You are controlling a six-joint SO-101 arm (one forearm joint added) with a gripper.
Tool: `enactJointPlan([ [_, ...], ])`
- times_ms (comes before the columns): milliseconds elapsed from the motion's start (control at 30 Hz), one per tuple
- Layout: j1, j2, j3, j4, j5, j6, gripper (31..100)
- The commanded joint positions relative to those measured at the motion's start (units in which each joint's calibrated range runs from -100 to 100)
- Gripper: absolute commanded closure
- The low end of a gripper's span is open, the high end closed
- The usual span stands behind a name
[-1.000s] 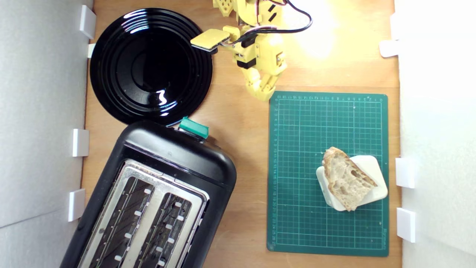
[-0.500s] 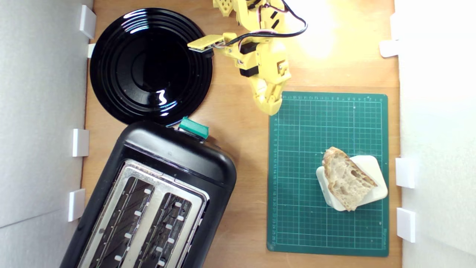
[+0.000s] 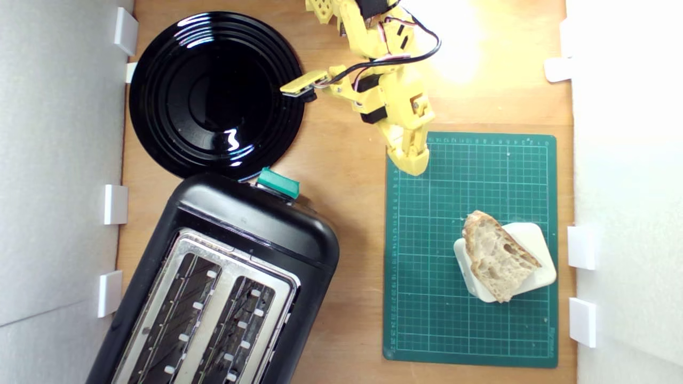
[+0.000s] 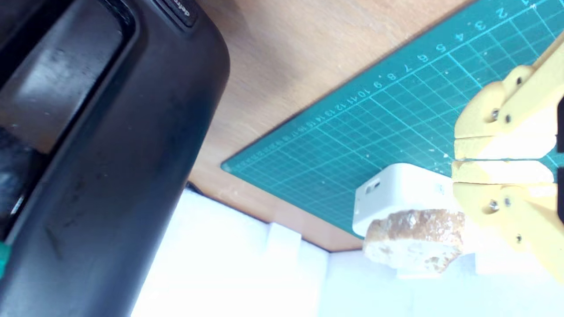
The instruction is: Pick bread and place in toaster
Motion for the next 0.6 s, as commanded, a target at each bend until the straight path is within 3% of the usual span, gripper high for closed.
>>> enactJointPlan([
  [0, 0.25, 3.34, -2.25, 0.14, -6.67, -0.13, 94.1],
  [467, -1.52, 23.89, -15.87, 0.86, -12.39, 0.34, 93.4],
  [567, -1.77, 26.22, -15.87, 0.77, -16.82, 0.4, 89.9],
])
